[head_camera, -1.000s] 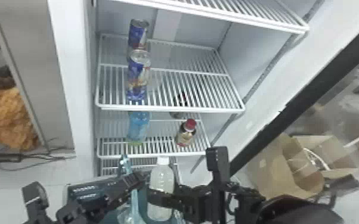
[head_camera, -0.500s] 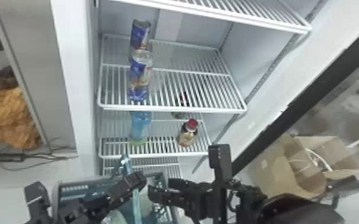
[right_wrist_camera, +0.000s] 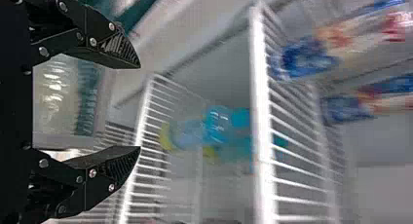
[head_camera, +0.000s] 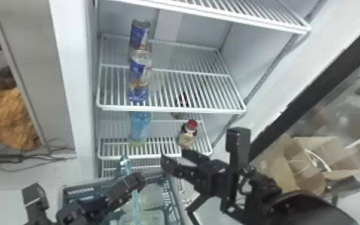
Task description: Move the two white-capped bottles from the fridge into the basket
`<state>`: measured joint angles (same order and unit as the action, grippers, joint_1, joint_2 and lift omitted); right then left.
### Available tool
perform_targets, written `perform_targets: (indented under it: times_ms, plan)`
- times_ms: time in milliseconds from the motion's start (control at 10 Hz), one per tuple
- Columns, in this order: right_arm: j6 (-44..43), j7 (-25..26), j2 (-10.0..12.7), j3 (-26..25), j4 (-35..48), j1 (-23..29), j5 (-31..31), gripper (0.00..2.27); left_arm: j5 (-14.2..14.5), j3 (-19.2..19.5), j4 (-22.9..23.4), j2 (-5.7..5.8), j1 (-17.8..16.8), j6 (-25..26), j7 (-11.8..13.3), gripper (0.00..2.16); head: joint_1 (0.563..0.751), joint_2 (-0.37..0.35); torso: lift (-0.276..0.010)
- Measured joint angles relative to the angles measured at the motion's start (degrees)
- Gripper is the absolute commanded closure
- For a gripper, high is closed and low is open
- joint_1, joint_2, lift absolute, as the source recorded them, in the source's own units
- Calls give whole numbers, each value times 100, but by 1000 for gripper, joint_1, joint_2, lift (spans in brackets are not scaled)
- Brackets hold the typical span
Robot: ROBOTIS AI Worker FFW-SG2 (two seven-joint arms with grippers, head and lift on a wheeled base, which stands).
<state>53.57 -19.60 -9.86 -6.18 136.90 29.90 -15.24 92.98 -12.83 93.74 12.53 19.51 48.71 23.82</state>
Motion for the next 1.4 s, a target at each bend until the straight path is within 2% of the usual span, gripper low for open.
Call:
perform_targets:
  times_ms: [700,1000,1400]
  plan:
    - [-3100,10,170,-55,-310,198,-52,501,3,-8,-2,-6,23,-20,0,1184,695,-343,0]
    - [-3950,249,238,-43,-407,335,-57,476,6,-17,-2,-5,17,-19,0,1184,695,-350,0]
    - [-4955,764,361,17,-401,744,-2,183,14,-33,-2,-3,6,13,0,1184,695,-350,0]
